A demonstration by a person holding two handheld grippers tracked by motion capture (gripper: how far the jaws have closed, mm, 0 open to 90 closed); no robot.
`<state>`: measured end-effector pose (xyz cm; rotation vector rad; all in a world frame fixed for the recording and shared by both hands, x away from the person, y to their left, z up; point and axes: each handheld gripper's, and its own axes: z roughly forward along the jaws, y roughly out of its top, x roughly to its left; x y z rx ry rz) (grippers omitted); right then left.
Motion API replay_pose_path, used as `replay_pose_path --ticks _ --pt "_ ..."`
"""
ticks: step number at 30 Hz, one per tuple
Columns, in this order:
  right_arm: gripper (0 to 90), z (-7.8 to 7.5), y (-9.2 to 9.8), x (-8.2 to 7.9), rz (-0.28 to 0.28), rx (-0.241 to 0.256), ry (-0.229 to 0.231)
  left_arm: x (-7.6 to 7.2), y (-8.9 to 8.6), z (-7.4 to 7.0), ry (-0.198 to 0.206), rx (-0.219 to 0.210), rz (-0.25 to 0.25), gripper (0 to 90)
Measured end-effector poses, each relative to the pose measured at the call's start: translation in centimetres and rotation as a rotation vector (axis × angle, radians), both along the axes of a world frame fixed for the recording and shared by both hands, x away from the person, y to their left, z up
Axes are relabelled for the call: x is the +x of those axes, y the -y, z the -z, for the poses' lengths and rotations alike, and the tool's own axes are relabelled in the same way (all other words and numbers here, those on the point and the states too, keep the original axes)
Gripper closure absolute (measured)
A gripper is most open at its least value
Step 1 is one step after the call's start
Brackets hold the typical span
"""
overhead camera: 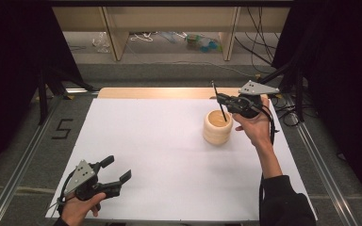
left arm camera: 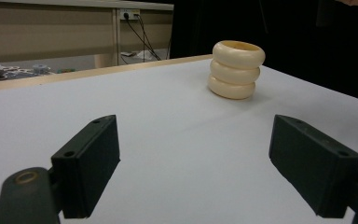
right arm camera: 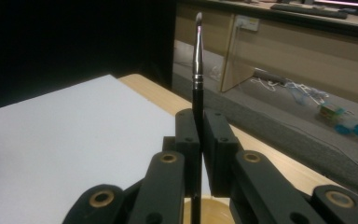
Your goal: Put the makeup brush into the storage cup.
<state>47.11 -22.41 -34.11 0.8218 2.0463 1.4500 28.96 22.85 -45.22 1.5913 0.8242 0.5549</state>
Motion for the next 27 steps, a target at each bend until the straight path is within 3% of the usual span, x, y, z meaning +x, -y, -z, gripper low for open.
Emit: replay_pose_path --ticks 1,2,5,7,27 --pt "85.3 0.0 0.2 0.2 0.002 0.001 -0.005 0.2 0.0 0.0 0.018 0.004 0.011 16.0" --pt "85.3 0.1 0.3 0.3 0.003 0.012 0.005 0.0 0.0 0.0 -0.002 0.002 -0.002 16.0" --pt "85.3 0.4 0.6 0.7 0.014 0.017 -0.001 0.1 0.0 0.0 0.014 0.003 0.008 16.0" --pt "85.3 0.6 0.6 1.0 0.021 0.017 -0.002 0.0 0.0 0.0 -0.001 0.000 -0.001 16.0" --pt "85.3 1.5 0.3 2.0 0.035 0.031 0.012 -0.1 -0.1 -0.1 0.003 -0.005 -0.003 16.0"
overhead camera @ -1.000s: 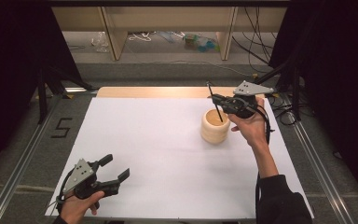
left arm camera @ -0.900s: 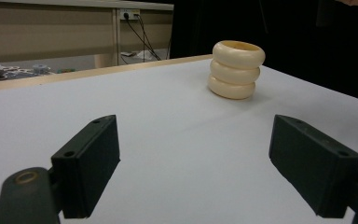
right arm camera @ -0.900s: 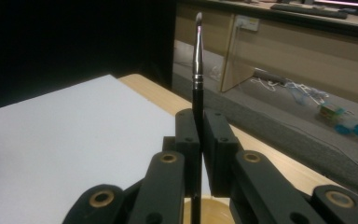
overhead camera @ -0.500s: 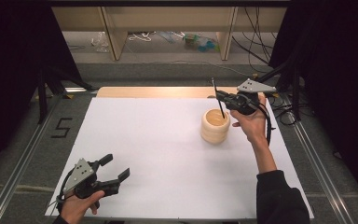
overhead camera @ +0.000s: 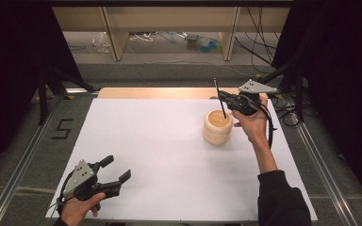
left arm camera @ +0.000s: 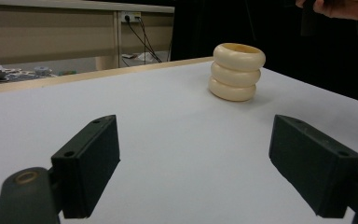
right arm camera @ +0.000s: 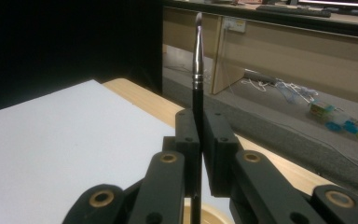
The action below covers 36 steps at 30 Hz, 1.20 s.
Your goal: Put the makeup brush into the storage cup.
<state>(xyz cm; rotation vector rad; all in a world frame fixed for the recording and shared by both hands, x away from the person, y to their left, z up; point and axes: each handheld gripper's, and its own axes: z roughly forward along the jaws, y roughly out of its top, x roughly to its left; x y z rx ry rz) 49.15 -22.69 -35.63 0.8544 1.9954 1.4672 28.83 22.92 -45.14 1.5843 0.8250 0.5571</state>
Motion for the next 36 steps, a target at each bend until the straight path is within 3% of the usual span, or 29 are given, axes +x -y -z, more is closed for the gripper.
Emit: replay_pose_path --ticks 36 --pt "85.3 1.8 -0.1 1.2 0.029 -0.005 -0.018 0.1 0.0 0.0 0.002 0.001 0.000 16.0"
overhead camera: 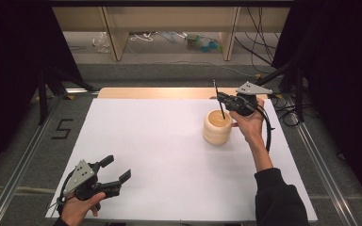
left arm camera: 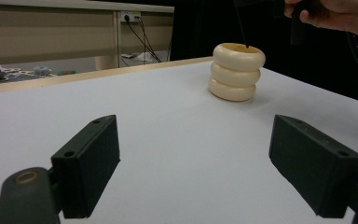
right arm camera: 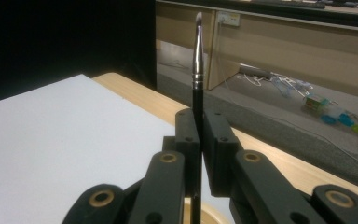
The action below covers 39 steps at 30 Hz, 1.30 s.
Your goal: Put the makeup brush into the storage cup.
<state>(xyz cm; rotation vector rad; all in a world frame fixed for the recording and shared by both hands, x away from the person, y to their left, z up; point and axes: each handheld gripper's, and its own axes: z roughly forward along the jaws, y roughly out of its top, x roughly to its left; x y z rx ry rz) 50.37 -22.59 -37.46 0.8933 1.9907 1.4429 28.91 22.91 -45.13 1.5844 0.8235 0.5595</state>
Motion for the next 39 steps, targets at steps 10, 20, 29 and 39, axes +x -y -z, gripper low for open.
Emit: replay_pose_path --ticks 10,20,29,39 --pt "85.3 1.2 0.0 0.2 0.005 0.001 -0.025 0.0 0.0 -0.1 0.005 0.003 0.004 16.0" --pt "85.2 1.6 0.0 0.0 0.003 0.000 -0.042 0.0 0.0 -0.1 0.008 0.005 0.007 16.0" --pt "85.2 2.5 -0.4 -0.4 0.016 -0.019 -0.065 0.1 0.0 -0.1 0.008 0.005 0.006 16.0" --pt "74.0 2.8 -0.2 -0.6 0.043 -0.024 -0.135 0.0 0.0 -0.1 0.009 0.004 0.005 16.0"
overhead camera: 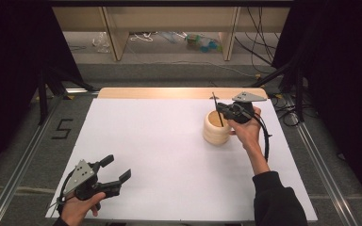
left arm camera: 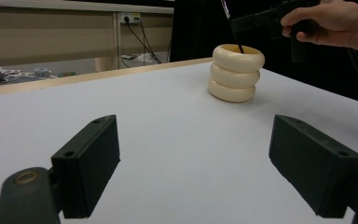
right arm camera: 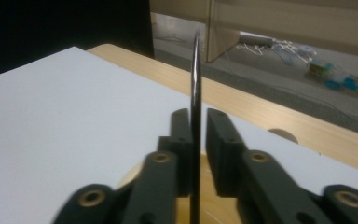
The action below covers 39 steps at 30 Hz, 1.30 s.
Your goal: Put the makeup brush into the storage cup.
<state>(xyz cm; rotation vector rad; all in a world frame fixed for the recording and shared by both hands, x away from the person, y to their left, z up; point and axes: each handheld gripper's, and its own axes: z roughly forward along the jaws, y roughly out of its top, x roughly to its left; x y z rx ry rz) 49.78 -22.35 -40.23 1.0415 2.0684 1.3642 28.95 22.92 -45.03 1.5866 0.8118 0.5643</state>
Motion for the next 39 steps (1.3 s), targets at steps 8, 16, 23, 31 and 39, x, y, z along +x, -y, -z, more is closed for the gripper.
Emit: replay_pose_path --ticks 8,16,23,31,39 --pt "52.9 -1.3 -0.2 -0.8 0.033 0.000 0.037 0.0 0.0 0.0 -0.003 -0.003 -0.004 16.0" --pt "41.2 -2.3 -1.0 -2.0 0.022 0.010 0.044 0.0 0.0 0.0 0.001 0.000 0.000 16.1" --pt "36.1 -3.0 -2.0 -3.0 -0.001 0.013 0.044 0.0 -0.1 -0.1 -0.006 -0.011 -0.006 16.0" --pt "33.5 -3.2 -2.6 -3.9 -0.032 -0.010 0.056 0.0 -0.1 -0.1 -0.004 -0.011 -0.004 16.0" --pt "31.0 -3.3 -3.1 -4.7 -0.045 -0.012 0.055 0.0 -0.1 -0.1 0.000 -0.010 -0.003 16.0"
